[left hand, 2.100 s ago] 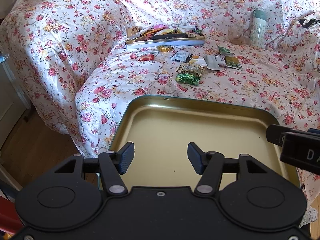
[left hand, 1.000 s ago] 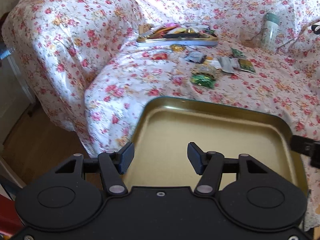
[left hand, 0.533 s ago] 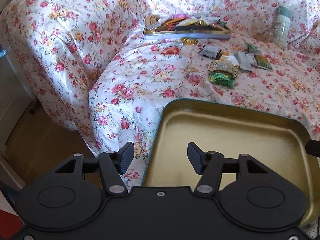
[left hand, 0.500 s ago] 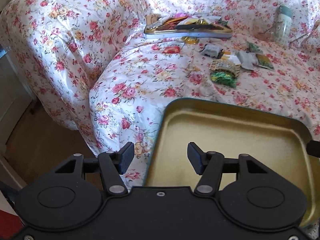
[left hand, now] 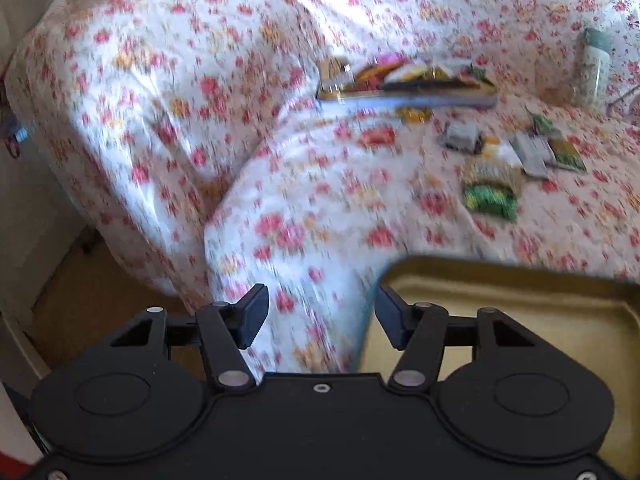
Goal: Organize snacks
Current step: 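Move both tools toward the scattered snacks on the sheet, then grasp the yellow-green chip bag with the right tool while the left tool grasps the green candy, then carry the green candy and chip bag with both tools over the gold tray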
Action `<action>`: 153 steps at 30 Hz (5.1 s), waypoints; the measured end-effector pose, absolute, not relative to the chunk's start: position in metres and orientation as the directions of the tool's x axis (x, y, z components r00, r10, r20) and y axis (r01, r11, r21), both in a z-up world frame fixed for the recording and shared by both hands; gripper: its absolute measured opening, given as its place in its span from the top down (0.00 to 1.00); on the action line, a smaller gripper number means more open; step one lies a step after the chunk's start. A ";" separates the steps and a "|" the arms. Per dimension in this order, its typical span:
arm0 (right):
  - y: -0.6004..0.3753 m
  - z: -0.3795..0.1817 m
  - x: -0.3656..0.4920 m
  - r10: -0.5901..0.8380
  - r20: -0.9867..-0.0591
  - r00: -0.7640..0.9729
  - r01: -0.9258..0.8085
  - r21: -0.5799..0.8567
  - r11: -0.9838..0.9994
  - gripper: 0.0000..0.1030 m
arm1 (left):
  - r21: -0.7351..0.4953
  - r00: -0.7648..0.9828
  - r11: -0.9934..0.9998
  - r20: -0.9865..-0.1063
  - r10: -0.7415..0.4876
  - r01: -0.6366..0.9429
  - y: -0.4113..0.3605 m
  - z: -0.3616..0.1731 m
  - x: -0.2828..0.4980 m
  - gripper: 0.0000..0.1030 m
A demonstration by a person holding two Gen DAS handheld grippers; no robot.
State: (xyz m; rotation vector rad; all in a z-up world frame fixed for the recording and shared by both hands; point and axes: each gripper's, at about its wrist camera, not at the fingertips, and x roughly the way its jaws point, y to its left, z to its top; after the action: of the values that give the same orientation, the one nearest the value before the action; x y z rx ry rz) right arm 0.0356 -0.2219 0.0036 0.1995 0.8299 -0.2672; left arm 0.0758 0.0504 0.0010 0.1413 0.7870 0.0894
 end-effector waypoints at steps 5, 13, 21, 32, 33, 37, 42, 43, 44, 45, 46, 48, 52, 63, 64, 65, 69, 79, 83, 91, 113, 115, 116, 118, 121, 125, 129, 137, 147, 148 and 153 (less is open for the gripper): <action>-0.230 -0.006 0.055 -0.207 -0.728 0.653 0.328 0.025 0.944 0.26 | 0.179 0.742 0.981 -0.648 0.172 -0.071 0.057 0.004 0.098 0.39; -0.240 -0.033 0.073 -0.269 -0.727 0.632 0.374 -0.018 0.927 0.26 | 0.184 0.760 0.970 -0.605 0.238 -0.157 0.064 -0.007 0.117 0.39; -0.236 -0.047 0.081 -0.217 -0.751 0.624 0.344 0.014 0.939 0.26 | 0.154 0.723 0.982 -0.666 0.184 -0.108 0.062 -0.030 0.123 0.39; -0.235 -0.055 0.091 -0.226 -0.747 0.625 0.335 -0.005 0.942 0.26 | 0.110 0.703 0.983 -0.687 0.183 -0.149 0.061 -0.042 0.125 0.39; -0.236 -0.054 0.091 -0.235 -0.744 0.626 0.336 -0.014 0.942 0.26 | 0.110 0.702 0.983 -0.688 0.183 -0.149 0.059 -0.042 0.125 0.39; -0.245 -0.051 0.091 -0.253 -0.738 0.625 0.344 -0.030 0.938 0.26 | 0.128 0.696 0.982 -0.692 0.189 -0.140 0.049 -0.047 0.126 0.39; -0.256 -0.050 0.091 -0.259 -0.750 0.609 0.367 -0.023 0.930 0.26 | 0.149 0.687 0.983 -0.703 0.185 -0.112 0.045 -0.047 0.129 0.39; -0.258 -0.048 0.091 -0.265 -0.749 0.608 0.373 -0.025 0.928 0.26 | 0.151 0.684 0.982 -0.705 0.185 -0.110 0.046 -0.045 0.130 0.39; -0.260 -0.045 0.092 -0.274 -0.745 0.608 0.375 -0.035 0.926 0.26 | 0.158 0.683 0.981 -0.704 0.192 -0.114 0.046 -0.043 0.130 0.39; -0.260 -0.041 0.092 -0.285 -0.739 0.611 0.374 -0.048 0.926 0.26 | 0.172 0.687 0.977 -0.696 0.209 -0.123 0.047 -0.039 0.130 0.39; -0.261 -0.036 0.092 -0.292 -0.728 0.621 0.370 -0.057 0.927 0.26 | 0.189 0.695 0.973 -0.682 0.228 -0.134 0.048 -0.035 0.130 0.39; -0.262 -0.024 0.094 -0.301 -0.706 0.642 0.360 -0.069 0.930 0.26 | 0.227 0.712 0.961 -0.649 0.269 -0.156 0.047 -0.026 0.130 0.39; -0.262 -0.003 0.108 -0.276 -0.683 0.677 0.316 -0.069 0.946 0.26 | 0.258 0.750 0.960 -0.611 0.251 -0.111 0.036 -0.007 0.138 0.39; -0.257 -0.009 0.189 -0.077 -0.775 0.627 0.225 0.085 0.971 0.35 | 0.057 0.642 0.978 -0.762 -0.089 0.203 -0.017 -0.008 0.179 0.39; -0.256 -0.012 0.195 -0.065 -0.780 0.623 0.224 0.098 0.970 0.37 | 0.057 0.637 0.974 -0.765 -0.099 0.220 -0.021 -0.009 0.180 0.39; -0.256 -0.015 0.203 -0.052 -0.783 0.620 0.223 0.112 0.968 0.38 | 0.058 0.633 0.971 -0.767 -0.105 0.232 -0.025 -0.011 0.179 0.39; -0.256 -0.023 0.232 -0.024 -0.779 0.627 0.230 0.156 0.961 0.38 | 0.022 0.597 0.967 -0.790 -0.140 0.256 -0.032 -0.018 0.185 0.39; -0.245 -0.045 0.293 -0.054 -0.791 0.609 0.243 0.122 0.962 0.38 | -0.032 0.543 0.966 -0.822 -0.172 0.258 -0.028 -0.032 0.201 0.40; -0.239 -0.059 0.300 -0.090 -0.798 0.596 0.234 0.065 0.970 0.37 | -0.040 0.527 0.963 -0.830 -0.181 0.268 -0.030 -0.038 0.203 0.40; -0.232 -0.064 0.295 -0.127 -0.774 0.620 0.185 -0.012 0.983 0.50 | -0.018 0.534 0.961 -0.828 -0.168 0.276 -0.039 -0.043 0.207 0.39; -0.252 -0.054 0.231 -0.082 -0.801 0.594 0.173 0.028 0.984 0.61 | 0.034 0.513 0.916 -0.836 -0.193 0.400 -0.063 -0.042 0.227 0.37; -0.250 -0.055 0.229 -0.090 -0.795 0.600 0.168 0.014 0.986 0.60 | 0.003 0.498 0.917 -0.840 -0.214 0.399 -0.064 -0.042 0.231 0.38; -0.250 -0.055 0.228 -0.092 -0.793 0.603 0.166 0.012 0.986 0.60 | -0.013 0.494 0.920 -0.841 -0.223 0.392 -0.064 -0.043 0.233 0.38; -0.251 -0.056 0.227 -0.089 -0.789 0.608 0.167 0.018 0.986 0.60 | -0.029 0.492 0.925 -0.840 -0.228 0.379 -0.064 -0.043 0.235 0.39; -0.253 -0.055 0.226 -0.077 -0.786 0.613 0.167 0.034 0.985 0.59 | -0.037 0.498 0.933 -0.837 -0.224 0.358 -0.065 -0.042 0.235 0.46; -0.256 -0.055 0.225 -0.066 -0.783 0.618 0.173 0.055 0.983 0.59 | -0.065 0.498 0.939 -0.834 -0.236 0.337 -0.066 -0.040 0.232 0.62; -0.257 -0.055 0.224 -0.059 -0.782 0.621 0.180 0.069 0.981 0.60 | -0.075 0.500 0.945 -0.834 -0.233 0.317 -0.068 -0.039 0.229 0.76; -0.266 -0.048 0.207 -0.011 -0.788 0.615 0.213 0.153 0.965 0.62 | -0.127 0.475 0.950 -0.842 -0.255 0.286 -0.063 -0.033 0.213 0.76; -0.266 -0.009 0.163 -0.005 -0.773 0.635 0.247 0.196 0.949 0.62 | -0.126 0.500 0.964 -0.835 -0.230 0.235 -0.047 0.007 0.178 0.76; -0.265 -0.005 0.157 -0.004 -0.774 0.633 0.248 0.198 0.948 0.62 | -0.117 0.501 0.967 -0.837 -0.218 0.226 -0.046 0.010 0.173 0.76; -0.256 0.009 0.122 0.006 -0.766 0.643 0.233 0.202 0.951 0.62 | -0.090 0.513 0.975 -0.838 -0.184 0.203 -0.035 0.016 0.146 0.76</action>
State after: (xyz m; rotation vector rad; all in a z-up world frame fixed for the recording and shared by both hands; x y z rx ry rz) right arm 0.1218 -0.2562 0.0092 0.2957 0.8657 -0.1316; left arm 0.1456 -0.0347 0.0156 0.0208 1.0053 -0.2330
